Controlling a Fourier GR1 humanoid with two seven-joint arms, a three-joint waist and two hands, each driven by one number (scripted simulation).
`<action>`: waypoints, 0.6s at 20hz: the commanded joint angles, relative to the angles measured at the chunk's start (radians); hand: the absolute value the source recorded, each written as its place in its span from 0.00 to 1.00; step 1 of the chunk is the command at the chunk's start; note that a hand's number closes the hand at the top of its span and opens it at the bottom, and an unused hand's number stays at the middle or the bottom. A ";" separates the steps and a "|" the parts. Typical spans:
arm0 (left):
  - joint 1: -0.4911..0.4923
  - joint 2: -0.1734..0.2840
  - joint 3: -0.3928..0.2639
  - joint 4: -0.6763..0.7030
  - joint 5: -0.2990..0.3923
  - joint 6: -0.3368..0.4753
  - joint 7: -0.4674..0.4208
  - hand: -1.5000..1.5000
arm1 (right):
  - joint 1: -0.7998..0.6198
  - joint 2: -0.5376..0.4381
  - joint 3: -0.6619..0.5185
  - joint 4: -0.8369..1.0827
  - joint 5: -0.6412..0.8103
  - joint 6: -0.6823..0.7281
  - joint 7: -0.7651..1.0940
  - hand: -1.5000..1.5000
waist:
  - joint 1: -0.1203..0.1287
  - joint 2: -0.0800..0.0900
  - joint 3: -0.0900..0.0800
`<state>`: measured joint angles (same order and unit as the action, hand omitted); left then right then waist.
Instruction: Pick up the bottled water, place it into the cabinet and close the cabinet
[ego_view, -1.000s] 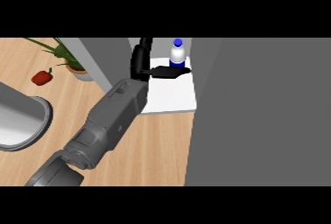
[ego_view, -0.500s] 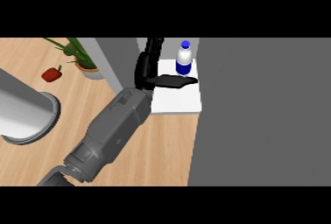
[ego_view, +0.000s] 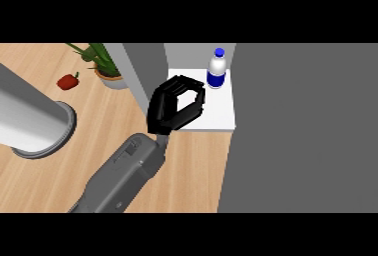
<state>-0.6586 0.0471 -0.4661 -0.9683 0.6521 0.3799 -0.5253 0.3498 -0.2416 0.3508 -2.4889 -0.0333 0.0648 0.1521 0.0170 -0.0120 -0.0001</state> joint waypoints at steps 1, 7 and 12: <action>0.163 0.078 -0.047 -0.208 -0.013 0.004 0.046 1.00 | -0.021 -0.074 0.001 -0.077 0.048 0.047 0.080 1.00 | 0.015 -0.002 -0.001; 0.402 0.133 -0.126 -0.443 -0.073 0.074 0.041 1.00 | -0.029 -0.109 0.127 -0.128 0.026 0.084 0.209 1.00 | 0.001 0.003 -0.001; 0.550 0.255 -0.113 -0.672 -0.085 0.090 0.077 1.00 | -0.039 -0.055 0.243 -0.110 -0.010 0.066 0.255 1.00 | -0.003 0.005 0.000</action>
<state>-0.2137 0.2309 -0.5740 -1.4673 0.5787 0.4436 -0.4860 0.2944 -0.3092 0.5224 -2.4910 -0.0204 0.1357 0.3259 0.0165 -0.0081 -0.0007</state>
